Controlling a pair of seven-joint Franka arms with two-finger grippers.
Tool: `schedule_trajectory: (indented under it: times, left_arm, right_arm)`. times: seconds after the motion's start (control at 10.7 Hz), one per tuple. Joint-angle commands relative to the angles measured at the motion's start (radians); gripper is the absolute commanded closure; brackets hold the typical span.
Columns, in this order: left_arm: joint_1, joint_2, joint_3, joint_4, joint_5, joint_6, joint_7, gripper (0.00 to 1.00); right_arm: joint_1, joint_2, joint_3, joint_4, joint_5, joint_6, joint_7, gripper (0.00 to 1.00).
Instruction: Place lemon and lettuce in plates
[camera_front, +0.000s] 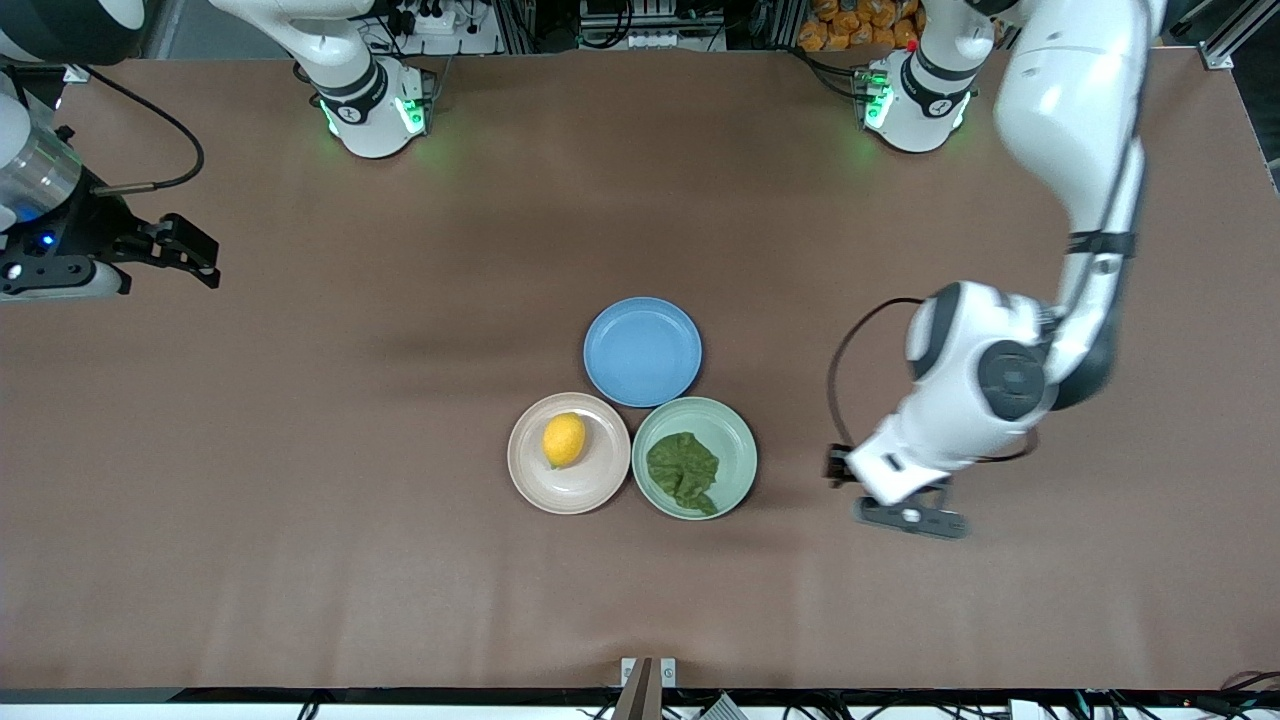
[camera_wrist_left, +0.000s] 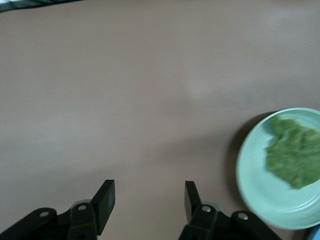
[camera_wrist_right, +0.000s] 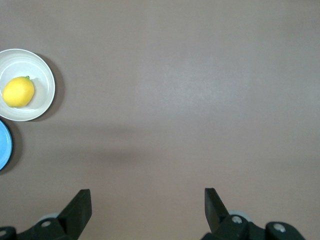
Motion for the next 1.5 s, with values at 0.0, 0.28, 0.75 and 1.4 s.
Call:
schedule_trajectory:
  times: [0.0, 0.28, 0.75, 1.4]
  left_arm:
    - [0.082, -0.086, -0.001, -0.030, 0.089, -0.069, 0.041, 0.35]
    - [0.160, -0.140, -0.001, -0.032, 0.091, -0.166, 0.042, 0.37]
    - [0.255, -0.258, 0.002, -0.032, 0.137, -0.311, 0.045, 0.42]
    - [0.286, -0.339, -0.013, -0.029, 0.087, -0.408, -0.022, 0.18]
  right_arm:
    - [0.004, 0.005, 0.011, 0.083, 0.017, -0.046, -0.015, 0.00]
    - [0.014, 0.008, 0.008, 0.110, 0.055, -0.086, -0.006, 0.00]
    - [-0.060, -0.003, 0.005, 0.113, 0.078, -0.124, -0.006, 0.00]
    - [-0.069, 0.000, 0.006, 0.160, 0.074, -0.167, -0.006, 0.00]
